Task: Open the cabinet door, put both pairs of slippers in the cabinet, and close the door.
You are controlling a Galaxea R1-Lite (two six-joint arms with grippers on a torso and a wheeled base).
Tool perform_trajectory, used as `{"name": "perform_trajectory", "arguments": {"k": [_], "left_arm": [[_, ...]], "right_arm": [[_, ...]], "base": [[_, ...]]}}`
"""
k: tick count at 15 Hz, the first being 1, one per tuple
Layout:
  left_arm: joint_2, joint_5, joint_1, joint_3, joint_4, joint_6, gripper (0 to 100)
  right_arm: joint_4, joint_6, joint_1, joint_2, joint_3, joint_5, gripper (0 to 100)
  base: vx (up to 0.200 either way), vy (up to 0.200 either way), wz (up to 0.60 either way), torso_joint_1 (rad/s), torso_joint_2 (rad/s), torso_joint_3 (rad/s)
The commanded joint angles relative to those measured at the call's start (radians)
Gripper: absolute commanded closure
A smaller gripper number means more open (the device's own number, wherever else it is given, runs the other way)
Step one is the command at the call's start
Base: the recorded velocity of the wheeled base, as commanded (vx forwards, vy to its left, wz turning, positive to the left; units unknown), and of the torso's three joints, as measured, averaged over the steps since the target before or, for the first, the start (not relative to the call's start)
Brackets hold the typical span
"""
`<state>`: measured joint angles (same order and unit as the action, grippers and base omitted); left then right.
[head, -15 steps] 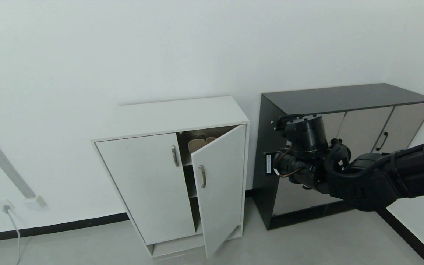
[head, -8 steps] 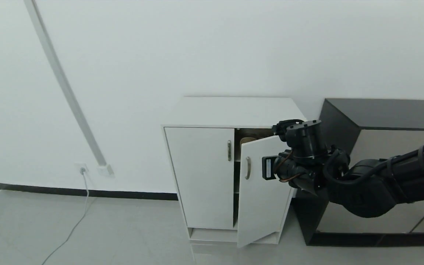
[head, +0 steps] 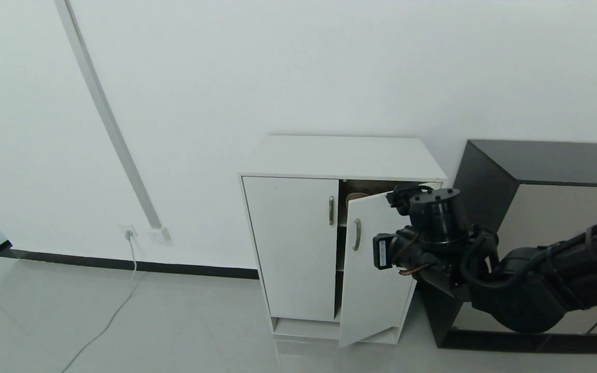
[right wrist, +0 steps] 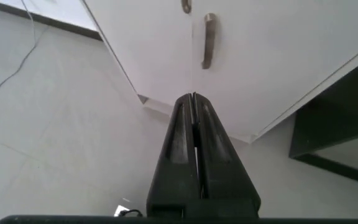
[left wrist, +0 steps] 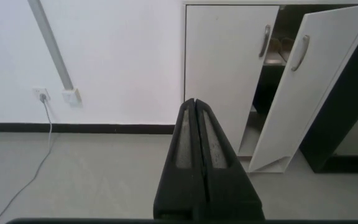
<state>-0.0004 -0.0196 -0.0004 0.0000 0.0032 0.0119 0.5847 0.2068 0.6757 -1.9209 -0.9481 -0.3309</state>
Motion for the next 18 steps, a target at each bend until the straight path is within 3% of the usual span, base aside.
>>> {"name": "perform_trajectory", "arguments": {"k": [1,4,6,9,18], "left_arm": [[0.0,0.0,0.0,0.0,0.0,0.0,100],[0.0,0.0,0.0,0.0,0.0,0.0,100],[0.0,0.0,0.0,0.0,0.0,0.002,100],[0.0,-0.002,0.0,0.0,0.0,0.002,100],[0.0,-0.002,0.0,0.0,0.0,0.002,100]], "right_arm": [[0.103,-0.03,0.001,0.008,0.098,0.061,100],[0.251,-0.092,-0.004,0.011,0.187,0.142,100],[0.257,-0.092,-0.002,0.014,0.203,0.17,100],[0.265,-0.095,-0.004,0.06,0.264,0.296,100],[0.267,-0.099,-0.004,0.085,0.336,0.3,100]], "base": [[0.0,0.0,0.0,0.0,0.0,0.0],[0.0,0.0,0.0,0.0,0.0,0.0],[0.0,0.0,0.0,0.0,0.0,0.0],[0.067,0.0,0.0,0.001,0.0,0.001],[0.2,0.0,0.0,0.002,0.0,0.004]]}}
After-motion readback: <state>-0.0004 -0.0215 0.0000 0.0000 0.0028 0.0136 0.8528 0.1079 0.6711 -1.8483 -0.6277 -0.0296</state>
